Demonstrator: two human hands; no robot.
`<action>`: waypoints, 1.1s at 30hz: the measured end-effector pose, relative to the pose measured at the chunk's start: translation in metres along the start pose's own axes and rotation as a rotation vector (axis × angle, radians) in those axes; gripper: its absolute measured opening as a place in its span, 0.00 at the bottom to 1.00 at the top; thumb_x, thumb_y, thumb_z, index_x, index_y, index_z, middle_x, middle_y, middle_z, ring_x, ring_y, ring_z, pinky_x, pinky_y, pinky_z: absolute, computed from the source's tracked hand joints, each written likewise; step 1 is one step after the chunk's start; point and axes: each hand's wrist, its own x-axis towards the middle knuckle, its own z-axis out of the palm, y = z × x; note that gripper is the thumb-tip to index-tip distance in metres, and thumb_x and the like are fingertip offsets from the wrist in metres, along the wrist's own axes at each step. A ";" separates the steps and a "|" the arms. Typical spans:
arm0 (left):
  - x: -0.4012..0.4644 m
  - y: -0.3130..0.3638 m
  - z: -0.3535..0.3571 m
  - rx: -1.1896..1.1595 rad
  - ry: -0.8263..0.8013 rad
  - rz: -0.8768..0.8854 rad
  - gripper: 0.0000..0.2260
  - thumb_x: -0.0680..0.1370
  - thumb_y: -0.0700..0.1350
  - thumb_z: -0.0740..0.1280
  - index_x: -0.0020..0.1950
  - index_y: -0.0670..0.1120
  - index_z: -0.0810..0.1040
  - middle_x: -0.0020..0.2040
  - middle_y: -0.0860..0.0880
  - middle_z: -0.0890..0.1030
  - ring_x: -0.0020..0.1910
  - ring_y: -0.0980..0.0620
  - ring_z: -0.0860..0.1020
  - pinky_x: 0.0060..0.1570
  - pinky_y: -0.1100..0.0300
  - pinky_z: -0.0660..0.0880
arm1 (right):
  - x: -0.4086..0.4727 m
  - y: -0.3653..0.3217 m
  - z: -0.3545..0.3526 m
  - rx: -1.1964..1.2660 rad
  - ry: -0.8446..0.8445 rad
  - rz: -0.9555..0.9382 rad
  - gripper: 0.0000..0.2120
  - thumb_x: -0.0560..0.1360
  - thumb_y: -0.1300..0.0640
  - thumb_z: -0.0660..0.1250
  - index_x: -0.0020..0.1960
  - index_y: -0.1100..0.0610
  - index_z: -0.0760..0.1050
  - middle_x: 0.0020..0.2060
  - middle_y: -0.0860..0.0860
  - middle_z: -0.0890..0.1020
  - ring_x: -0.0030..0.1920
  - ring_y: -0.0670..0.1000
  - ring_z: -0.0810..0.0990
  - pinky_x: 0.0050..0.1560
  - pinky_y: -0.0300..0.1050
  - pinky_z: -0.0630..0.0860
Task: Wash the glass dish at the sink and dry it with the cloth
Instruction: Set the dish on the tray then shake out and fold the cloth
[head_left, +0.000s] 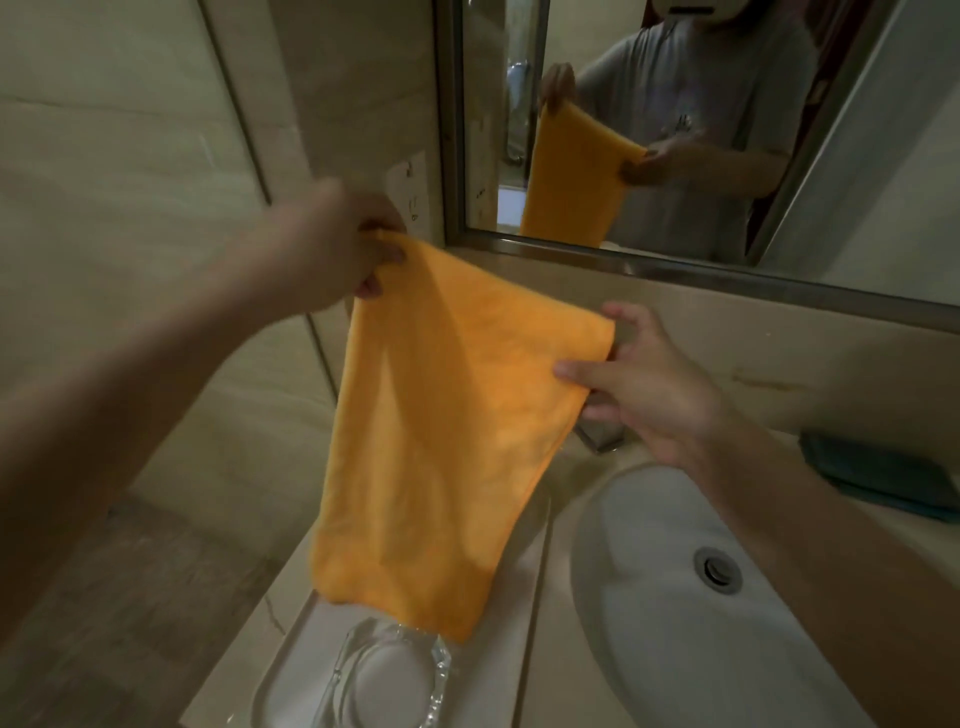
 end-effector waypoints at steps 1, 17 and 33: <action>0.002 -0.003 0.010 0.038 -0.030 0.008 0.10 0.77 0.39 0.64 0.57 0.44 0.77 0.48 0.45 0.79 0.41 0.49 0.80 0.41 0.55 0.79 | 0.006 0.008 0.000 -0.040 0.011 -0.008 0.25 0.68 0.67 0.72 0.59 0.51 0.67 0.50 0.52 0.78 0.49 0.52 0.80 0.36 0.42 0.81; -0.006 -0.083 0.101 0.087 -0.206 0.041 0.06 0.73 0.33 0.64 0.48 0.41 0.76 0.45 0.45 0.77 0.43 0.48 0.74 0.41 0.56 0.68 | 0.027 0.084 0.020 -0.616 0.128 -0.135 0.09 0.72 0.60 0.69 0.47 0.52 0.70 0.35 0.43 0.73 0.38 0.46 0.74 0.33 0.38 0.67; -0.071 -0.168 0.161 0.098 -0.381 0.030 0.18 0.68 0.28 0.65 0.35 0.52 0.69 0.44 0.46 0.69 0.43 0.41 0.75 0.42 0.56 0.69 | -0.002 0.176 0.054 -0.946 -0.142 -0.261 0.08 0.70 0.64 0.67 0.49 0.60 0.76 0.48 0.54 0.78 0.51 0.53 0.74 0.39 0.33 0.61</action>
